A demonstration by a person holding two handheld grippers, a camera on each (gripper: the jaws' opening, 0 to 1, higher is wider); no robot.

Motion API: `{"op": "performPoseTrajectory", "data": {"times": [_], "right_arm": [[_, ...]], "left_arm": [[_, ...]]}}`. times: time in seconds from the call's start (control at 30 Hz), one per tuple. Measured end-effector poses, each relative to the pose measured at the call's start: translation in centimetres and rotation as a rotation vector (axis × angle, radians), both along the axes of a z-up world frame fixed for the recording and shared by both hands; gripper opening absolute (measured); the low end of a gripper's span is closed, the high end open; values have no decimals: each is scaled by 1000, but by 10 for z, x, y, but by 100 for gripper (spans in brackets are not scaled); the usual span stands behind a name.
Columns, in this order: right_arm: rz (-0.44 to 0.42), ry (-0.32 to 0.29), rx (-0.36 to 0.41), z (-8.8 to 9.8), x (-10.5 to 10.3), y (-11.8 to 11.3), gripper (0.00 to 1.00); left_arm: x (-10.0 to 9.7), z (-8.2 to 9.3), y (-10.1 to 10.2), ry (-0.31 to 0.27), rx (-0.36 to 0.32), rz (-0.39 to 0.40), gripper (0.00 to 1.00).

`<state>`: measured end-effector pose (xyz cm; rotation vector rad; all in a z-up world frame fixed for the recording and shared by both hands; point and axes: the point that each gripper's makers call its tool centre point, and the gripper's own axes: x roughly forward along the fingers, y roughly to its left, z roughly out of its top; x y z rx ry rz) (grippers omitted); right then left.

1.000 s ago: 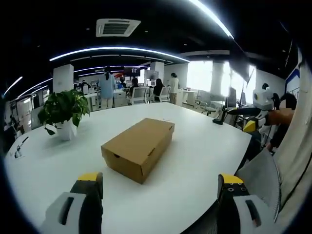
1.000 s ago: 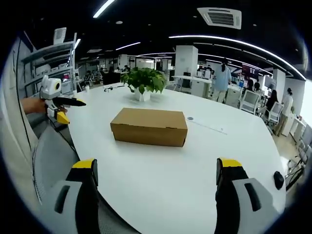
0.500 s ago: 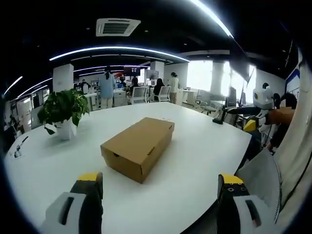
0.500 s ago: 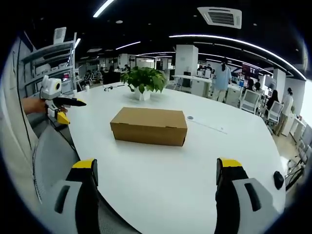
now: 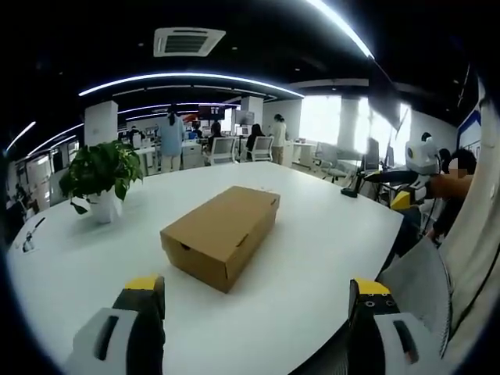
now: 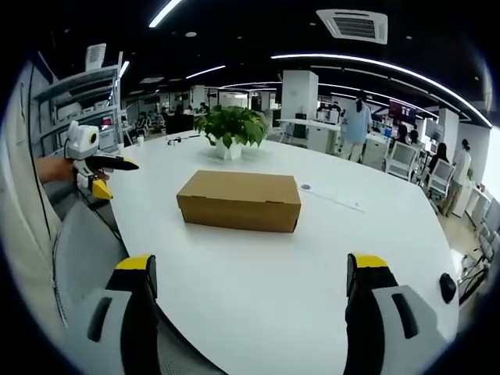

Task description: Operate the shoe box by opening the lid, removing the specified soft item, and placing it in the target area until the item is outside and the box remains undamaged.

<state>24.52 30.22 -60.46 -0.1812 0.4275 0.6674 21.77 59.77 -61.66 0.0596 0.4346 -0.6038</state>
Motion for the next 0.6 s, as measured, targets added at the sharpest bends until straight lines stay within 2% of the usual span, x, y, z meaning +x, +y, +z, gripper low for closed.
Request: {"op": "performPoseTrajectory", "data": {"times": [0.6], "right_arm": [[-10,13,5,-5,3,-6,96]], "left_arm": [[6,0,-3,5,-2,-2,100]]}}
